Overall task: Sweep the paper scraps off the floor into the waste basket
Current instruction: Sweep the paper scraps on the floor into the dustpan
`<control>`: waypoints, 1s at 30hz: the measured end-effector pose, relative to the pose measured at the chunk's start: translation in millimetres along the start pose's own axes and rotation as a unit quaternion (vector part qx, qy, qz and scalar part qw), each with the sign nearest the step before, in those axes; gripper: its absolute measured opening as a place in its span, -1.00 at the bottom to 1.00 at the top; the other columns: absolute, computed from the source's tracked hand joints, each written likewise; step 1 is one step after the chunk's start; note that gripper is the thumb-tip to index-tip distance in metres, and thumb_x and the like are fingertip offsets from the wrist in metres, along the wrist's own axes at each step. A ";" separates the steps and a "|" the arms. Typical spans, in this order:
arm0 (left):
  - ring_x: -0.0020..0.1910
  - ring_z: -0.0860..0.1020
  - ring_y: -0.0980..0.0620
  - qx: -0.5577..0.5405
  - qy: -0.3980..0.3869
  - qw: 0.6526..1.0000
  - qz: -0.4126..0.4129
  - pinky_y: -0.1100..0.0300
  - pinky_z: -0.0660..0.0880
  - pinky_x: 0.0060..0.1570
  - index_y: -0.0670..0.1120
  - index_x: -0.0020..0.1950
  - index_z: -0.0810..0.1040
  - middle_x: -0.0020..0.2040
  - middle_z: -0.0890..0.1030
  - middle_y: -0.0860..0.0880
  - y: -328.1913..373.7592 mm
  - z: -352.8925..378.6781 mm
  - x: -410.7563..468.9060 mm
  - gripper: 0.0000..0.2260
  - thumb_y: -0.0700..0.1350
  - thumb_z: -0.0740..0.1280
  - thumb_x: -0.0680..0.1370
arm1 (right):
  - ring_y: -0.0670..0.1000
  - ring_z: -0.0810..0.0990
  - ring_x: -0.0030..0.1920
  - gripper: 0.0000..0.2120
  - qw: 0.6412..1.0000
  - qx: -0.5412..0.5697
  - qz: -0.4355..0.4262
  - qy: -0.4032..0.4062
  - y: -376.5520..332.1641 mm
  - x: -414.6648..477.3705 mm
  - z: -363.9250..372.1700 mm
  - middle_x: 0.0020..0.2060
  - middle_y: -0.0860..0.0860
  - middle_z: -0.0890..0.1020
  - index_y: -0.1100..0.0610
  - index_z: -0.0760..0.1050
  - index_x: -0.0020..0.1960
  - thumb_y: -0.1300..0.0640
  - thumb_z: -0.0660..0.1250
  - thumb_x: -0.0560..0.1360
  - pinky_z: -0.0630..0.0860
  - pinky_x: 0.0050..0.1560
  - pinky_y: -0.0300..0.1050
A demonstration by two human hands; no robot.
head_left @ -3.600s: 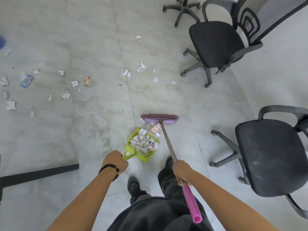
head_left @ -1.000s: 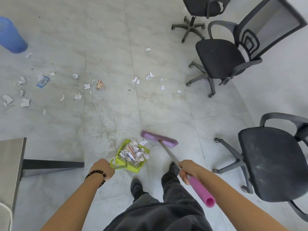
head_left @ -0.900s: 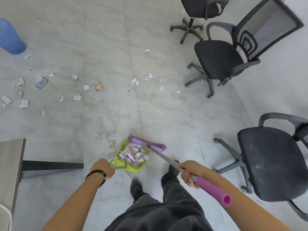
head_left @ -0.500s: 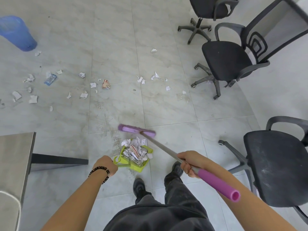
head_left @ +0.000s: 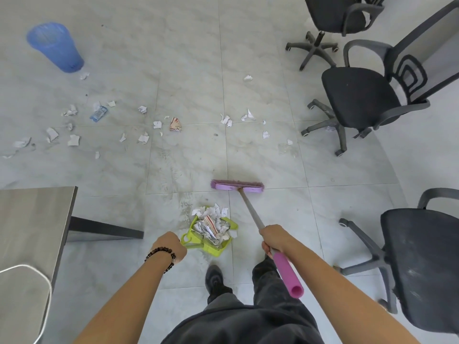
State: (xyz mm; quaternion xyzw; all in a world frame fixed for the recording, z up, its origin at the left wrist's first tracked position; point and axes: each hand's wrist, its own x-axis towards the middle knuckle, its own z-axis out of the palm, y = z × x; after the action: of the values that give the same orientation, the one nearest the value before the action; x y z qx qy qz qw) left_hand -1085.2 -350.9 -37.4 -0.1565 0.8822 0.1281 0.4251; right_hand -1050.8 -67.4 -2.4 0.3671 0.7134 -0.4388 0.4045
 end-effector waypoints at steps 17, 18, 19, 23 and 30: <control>-0.41 0.43 0.01 0.001 -0.004 1.000 0.002 0.30 0.31 -0.47 -0.12 -0.27 0.50 -0.36 0.47 -0.03 -15.1 -1.9 -0.6 -0.90 -0.25 0.22 0.42 | 0.00 0.32 -0.64 -0.80 0.997 -0.024 0.046 -0.049 5.3 -32.7 -21.4 -0.55 0.11 0.42 0.24 0.38 -0.25 0.22 0.12 0.53 0.27 -0.63 -0.27; -0.42 0.41 0.02 -0.007 -0.002 1.000 0.001 0.30 0.30 -0.48 -0.12 -0.27 0.49 -0.37 0.46 -0.03 -18.4 -1.1 -2.6 -0.89 -0.25 0.22 0.42 | 0.00 0.33 -0.67 -0.83 0.998 -0.040 0.017 -0.045 2.5 -31.6 -16.5 -0.57 0.11 0.43 0.24 0.38 -0.20 0.24 0.12 0.55 0.28 -0.64 -0.28; -0.44 0.39 0.02 -0.012 0.001 1.000 -0.001 0.31 0.28 -0.49 -0.12 -0.29 0.47 -0.39 0.44 -0.03 -21.6 -0.7 -4.5 -0.88 -0.26 0.21 0.42 | -0.01 0.34 -0.70 -0.86 0.997 -0.058 -0.012 -0.044 -1.2 -31.9 -11.4 -0.57 0.11 0.44 0.24 0.37 -0.16 0.25 0.11 0.56 0.28 -0.64 -0.29; -0.45 0.38 0.04 -0.024 0.009 1.000 -0.013 0.31 0.27 -0.50 -0.10 -0.34 0.42 -0.41 0.42 -0.02 -32.2 3.5 -9.2 -0.85 -0.26 0.21 0.42 | 0.00 0.34 -0.68 -0.92 0.997 -0.049 -0.048 -0.038 -11.4 -19.3 6.4 -0.52 0.13 0.44 0.23 0.33 -0.11 0.28 0.11 0.55 0.26 -0.64 -0.26; -0.43 0.39 0.05 -0.036 -0.003 0.999 -0.015 0.29 0.30 -0.49 -0.10 -0.31 0.41 -0.38 0.43 -0.02 -31.2 8.3 -11.6 -0.86 -0.25 0.21 0.44 | 0.01 0.35 -0.56 -0.79 0.998 0.022 0.015 -0.060 -7.5 -4.2 40.3 -0.51 0.12 0.44 0.27 0.40 -0.16 0.19 0.12 0.58 0.33 -0.56 -0.24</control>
State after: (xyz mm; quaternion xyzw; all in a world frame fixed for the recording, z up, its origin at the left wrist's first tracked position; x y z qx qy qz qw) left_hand -1060.4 -374.7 -36.2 -0.1844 0.8735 0.1543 0.4233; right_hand -1045.4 -107.9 -7.8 0.3598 0.6726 -0.4698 0.4444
